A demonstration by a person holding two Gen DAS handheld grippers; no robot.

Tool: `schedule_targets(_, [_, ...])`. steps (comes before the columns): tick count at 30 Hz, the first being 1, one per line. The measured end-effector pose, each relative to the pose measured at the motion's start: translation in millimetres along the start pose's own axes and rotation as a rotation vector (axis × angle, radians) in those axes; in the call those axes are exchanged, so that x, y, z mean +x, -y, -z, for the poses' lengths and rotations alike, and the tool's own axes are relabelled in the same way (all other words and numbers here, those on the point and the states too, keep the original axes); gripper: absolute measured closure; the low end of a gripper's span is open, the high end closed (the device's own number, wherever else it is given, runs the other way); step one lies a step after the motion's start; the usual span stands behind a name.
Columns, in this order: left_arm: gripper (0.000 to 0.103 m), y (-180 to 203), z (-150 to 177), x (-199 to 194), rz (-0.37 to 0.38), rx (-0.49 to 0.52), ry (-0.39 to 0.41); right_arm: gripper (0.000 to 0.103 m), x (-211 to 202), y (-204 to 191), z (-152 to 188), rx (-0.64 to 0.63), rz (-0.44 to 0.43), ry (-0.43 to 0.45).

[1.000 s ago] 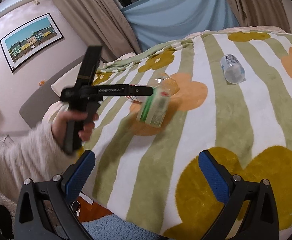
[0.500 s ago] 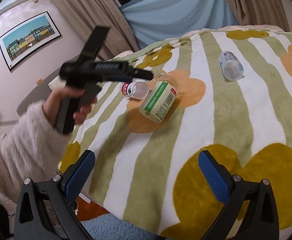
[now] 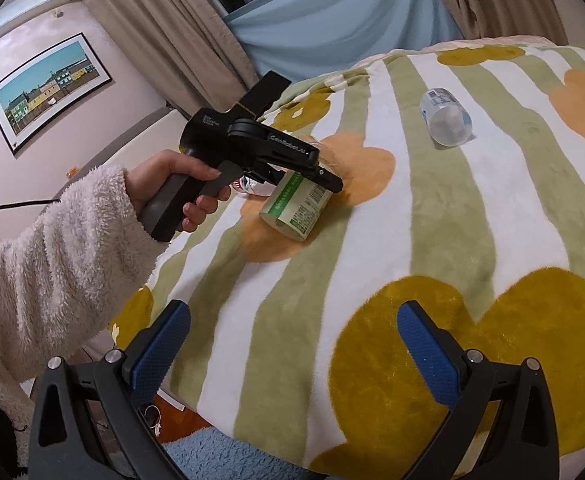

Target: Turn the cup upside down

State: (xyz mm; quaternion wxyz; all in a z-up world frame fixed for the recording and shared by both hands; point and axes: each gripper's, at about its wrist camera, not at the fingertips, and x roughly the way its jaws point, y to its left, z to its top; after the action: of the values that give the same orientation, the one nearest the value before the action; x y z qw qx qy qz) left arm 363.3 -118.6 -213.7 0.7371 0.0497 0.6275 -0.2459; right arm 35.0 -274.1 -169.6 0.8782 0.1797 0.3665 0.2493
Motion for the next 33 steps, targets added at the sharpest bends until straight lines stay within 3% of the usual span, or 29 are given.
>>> schedule_targets(3, [0.044,-1.3,9.5,-16.5,0.014,0.007,0.065,0.0,-0.3,-0.9,-0.2,0.003,-0.006,0.003])
schedule_targets(8, [0.044,2.9,62.9,-66.4,0.021,0.032,0.335,0.0,-0.6,-4.4,-1.8,-0.009,-0.019,0.01])
schedule_targets(12, [0.044,-0.3,128.5,-86.2,-0.044,-0.057,0.625,0.0,4.0,-5.8,-1.4,-0.01,-0.035,0.003])
schedule_targets(16, [0.044,-3.3,154.2,-75.1,-0.09,-0.132,0.755,0.0,10.0,-14.3,-1.0,-0.03,-0.043,-0.015])
schedule_targets(24, [0.044,-11.8,160.3,-51.5,-0.096,-0.184,0.765,0.0,8.9,-24.8,2.3,-0.063,-0.02,-0.018])
schedule_targets(33, [0.044,-3.6,168.2,-62.8,-0.097,-0.158,0.621,0.0,18.5,-23.9,0.9,-0.055,-0.039,-0.03])
